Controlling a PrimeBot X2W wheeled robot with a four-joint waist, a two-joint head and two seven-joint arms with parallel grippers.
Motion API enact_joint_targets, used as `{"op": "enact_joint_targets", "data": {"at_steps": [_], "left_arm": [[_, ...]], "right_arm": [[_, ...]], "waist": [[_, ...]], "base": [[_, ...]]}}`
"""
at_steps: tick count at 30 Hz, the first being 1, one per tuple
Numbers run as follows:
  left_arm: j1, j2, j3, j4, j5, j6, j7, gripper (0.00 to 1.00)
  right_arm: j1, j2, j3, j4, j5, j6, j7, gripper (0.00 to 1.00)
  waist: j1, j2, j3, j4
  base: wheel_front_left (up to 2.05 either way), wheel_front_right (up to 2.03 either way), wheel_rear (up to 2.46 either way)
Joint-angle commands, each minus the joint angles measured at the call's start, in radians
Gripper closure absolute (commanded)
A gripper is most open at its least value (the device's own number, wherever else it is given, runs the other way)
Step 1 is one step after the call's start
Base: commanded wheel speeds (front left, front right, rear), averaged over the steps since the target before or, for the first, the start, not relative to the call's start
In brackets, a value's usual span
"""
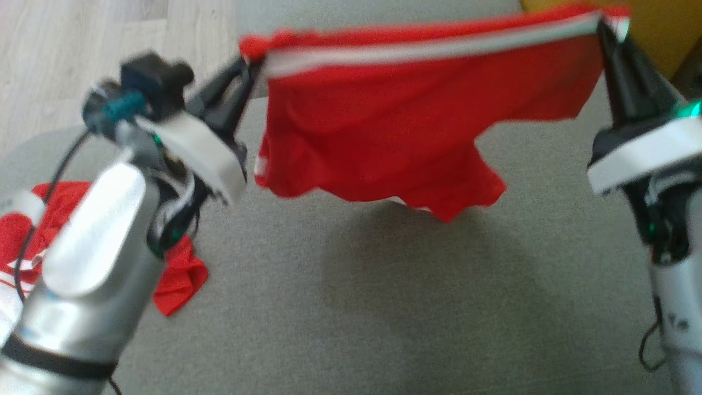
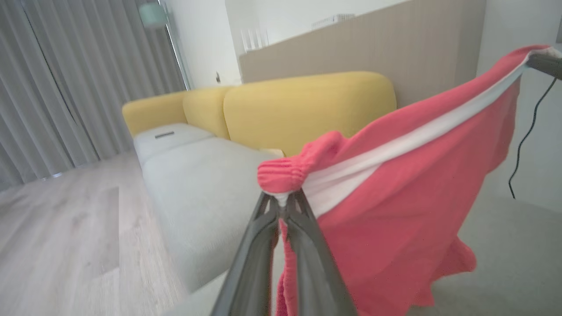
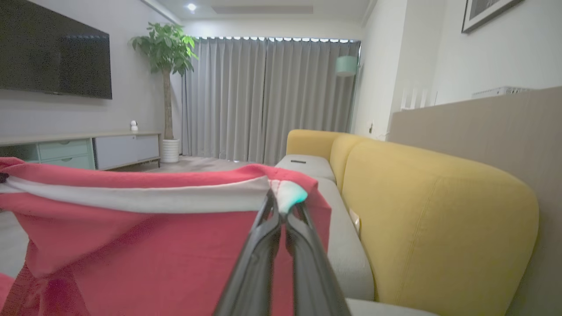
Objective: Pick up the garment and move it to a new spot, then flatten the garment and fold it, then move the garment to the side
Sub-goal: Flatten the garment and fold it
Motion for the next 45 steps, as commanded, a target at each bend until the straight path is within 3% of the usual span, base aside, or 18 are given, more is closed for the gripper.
{"op": "enact_joint_targets", "data": {"at_steps": [1, 6, 11, 17, 22, 27, 31, 37, 45], "left_arm": [[-0.026, 0.049, 0.051, -0.052, -0.011, 0.009, 0.016, 1.00], [-0.041, 0.084, 0.055, -0.136, -0.014, 0.019, 0.084, 1.00], [-0.193, 0.081, 0.071, -0.102, -0.017, 0.010, 0.130, 1.00], [-0.477, 0.064, 0.077, 0.100, 0.015, -0.009, 0.109, 1.00], [-0.733, 0.024, 0.106, 0.284, 0.063, 0.001, -0.016, 1.00], [-0.859, -0.031, 0.109, 0.436, 0.087, 0.010, -0.156, 1.00], [-0.840, -0.081, 0.083, 0.538, 0.079, -0.002, -0.216, 1.00], [-0.684, -0.142, 0.005, 0.642, 0.066, -0.020, -0.255, 1.00], [-0.442, -0.152, -0.141, 0.658, 0.026, -0.025, -0.268, 1.00]], "right_arm": [[-0.008, 0.004, -0.002, -0.058, -0.010, -0.001, 0.021, 1.00], [-0.026, -0.010, -0.028, -0.120, -0.032, -0.001, 0.077, 1.00], [-0.188, -0.035, -0.015, -0.066, -0.034, -0.001, 0.092, 1.00], [-0.511, -0.072, 0.055, 0.185, -0.056, -0.001, 0.014, 1.00], [-0.805, -0.065, 0.050, 0.417, -0.113, -0.001, -0.139, 1.00], [-0.956, -0.041, 0.037, 0.605, -0.186, -0.001, -0.313, 1.00], [-0.951, -0.020, 0.049, 0.745, -0.185, -0.001, -0.367, 1.00], [-0.822, -0.028, 0.155, 0.918, -0.145, -0.001, -0.371, 1.00], [-0.638, -0.100, 0.364, 0.965, 0.023, -0.001, -0.312, 1.00]], "waist": [[0.0000, -0.0001, 0.011, 0.003], [0.0000, -0.0001, 0.096, 0.003], [0.0000, -0.0001, 0.248, -0.014], [0.0000, -0.0001, 0.424, -0.036], [0.0000, -0.0001, 0.523, -0.034], [0.0000, -0.0001, 0.551, -0.022], [0.0000, -0.0001, 0.551, -0.011], [0.0000, -0.0001, 0.527, 0.006], [0.0000, -0.0001, 0.456, 0.021]], "base": [[0.00, 0.00, 0.00], [0.00, 0.00, 0.00], [0.00, 0.00, 0.00], [0.00, 0.00, 0.00], [0.00, 0.00, 0.00], [0.00, 0.00, 0.00], [0.00, 0.00, 0.00], [0.00, 0.00, 0.00], [0.00, 0.00, 0.00]]}}
